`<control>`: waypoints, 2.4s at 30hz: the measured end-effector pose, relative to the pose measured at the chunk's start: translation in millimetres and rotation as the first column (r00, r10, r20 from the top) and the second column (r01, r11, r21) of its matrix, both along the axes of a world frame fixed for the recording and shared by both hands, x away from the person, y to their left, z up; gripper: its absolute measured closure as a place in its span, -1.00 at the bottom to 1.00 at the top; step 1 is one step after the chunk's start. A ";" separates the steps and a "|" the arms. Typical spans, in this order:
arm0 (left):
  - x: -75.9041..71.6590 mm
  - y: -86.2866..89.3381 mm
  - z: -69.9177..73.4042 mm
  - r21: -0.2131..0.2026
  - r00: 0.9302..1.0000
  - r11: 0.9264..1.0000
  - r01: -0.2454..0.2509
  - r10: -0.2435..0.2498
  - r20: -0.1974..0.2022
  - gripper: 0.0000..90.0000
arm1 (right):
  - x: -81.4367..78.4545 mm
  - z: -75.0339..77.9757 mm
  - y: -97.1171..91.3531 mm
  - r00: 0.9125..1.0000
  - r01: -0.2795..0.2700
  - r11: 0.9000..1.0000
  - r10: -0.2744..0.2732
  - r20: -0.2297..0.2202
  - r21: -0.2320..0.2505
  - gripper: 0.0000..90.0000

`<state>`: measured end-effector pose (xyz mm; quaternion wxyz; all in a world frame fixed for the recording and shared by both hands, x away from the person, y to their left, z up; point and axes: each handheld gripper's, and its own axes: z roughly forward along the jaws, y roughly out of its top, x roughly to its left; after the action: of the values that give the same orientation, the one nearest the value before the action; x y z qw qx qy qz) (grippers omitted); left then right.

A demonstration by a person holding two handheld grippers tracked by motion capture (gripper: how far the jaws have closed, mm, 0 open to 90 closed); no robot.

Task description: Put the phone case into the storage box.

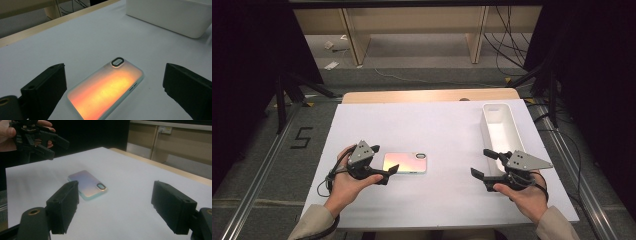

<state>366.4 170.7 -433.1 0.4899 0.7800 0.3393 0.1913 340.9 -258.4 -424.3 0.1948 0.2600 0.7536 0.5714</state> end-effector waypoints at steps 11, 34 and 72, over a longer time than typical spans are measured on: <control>6.8 0.8 -1.1 0.025 0.999 0.999 -0.045 0.044 0.006 -0.15 | -0.1 0.2 0.7 1.000 0.003 1.000 -0.003 0.001 0.000 -0.48; 94.2 -13.6 -35.2 0.259 0.969 0.953 -0.155 0.198 -0.149 1.00 | 0.2 -1.7 1.9 1.000 0.005 1.000 -0.005 -0.011 -0.007 -0.44; 80.3 -16.0 -45.7 0.363 0.945 0.932 -0.019 0.135 -0.298 1.00 | -1.8 -0.7 -0.4 1.000 0.029 0.999 -0.029 -0.007 -0.015 -0.43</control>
<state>446.7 154.7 -478.8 0.2716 0.8620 0.4043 0.1405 339.2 -258.9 -425.0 0.2023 0.2716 0.7545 0.5622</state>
